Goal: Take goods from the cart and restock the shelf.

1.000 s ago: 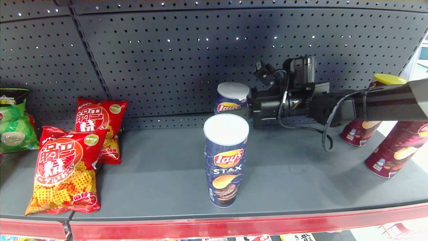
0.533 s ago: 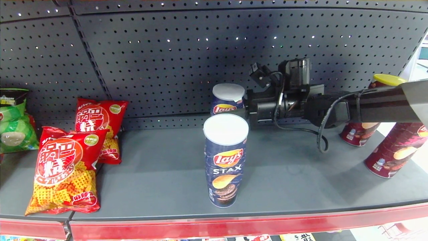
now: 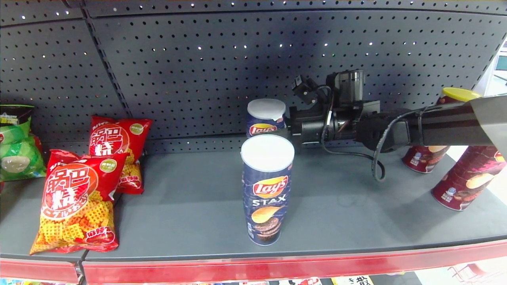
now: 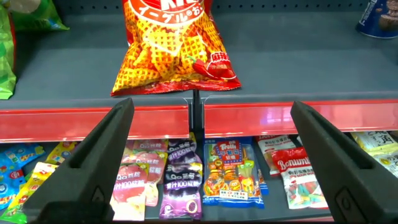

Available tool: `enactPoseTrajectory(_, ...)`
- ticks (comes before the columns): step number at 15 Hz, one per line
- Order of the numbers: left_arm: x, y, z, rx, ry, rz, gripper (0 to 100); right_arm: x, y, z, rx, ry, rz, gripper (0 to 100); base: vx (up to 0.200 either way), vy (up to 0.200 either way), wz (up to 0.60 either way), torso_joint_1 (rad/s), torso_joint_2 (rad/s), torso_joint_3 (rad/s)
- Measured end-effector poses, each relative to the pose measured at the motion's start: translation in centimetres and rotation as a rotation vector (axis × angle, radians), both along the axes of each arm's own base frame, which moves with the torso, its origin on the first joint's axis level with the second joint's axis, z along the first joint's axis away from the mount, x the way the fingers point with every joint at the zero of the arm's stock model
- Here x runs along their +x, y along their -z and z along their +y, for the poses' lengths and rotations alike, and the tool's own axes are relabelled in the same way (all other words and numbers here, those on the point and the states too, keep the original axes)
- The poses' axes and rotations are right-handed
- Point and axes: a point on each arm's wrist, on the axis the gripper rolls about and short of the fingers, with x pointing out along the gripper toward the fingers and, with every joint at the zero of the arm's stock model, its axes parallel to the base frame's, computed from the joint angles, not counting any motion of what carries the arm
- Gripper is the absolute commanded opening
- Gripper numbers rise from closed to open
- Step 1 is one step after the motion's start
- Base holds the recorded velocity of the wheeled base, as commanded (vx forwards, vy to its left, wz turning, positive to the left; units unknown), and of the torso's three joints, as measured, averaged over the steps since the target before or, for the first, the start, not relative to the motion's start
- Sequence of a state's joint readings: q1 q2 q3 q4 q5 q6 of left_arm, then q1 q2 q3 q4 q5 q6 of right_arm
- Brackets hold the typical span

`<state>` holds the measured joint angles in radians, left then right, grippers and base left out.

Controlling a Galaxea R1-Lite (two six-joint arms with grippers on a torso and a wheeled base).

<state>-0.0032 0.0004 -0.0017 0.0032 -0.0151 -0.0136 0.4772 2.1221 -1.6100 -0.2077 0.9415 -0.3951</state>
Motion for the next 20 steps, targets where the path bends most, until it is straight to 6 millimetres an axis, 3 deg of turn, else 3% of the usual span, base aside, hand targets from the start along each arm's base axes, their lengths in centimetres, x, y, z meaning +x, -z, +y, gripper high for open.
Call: enactPoseTrajectory(20, 0.0, 0.0, 0.0, 0.000, 0.000, 0.000, 100, 1.1, -0.7, -0.6, 0.018, 0.026, -0.015, 0, 0.000, 0.000, 0.00, 0.000, 0.00, 0.000)
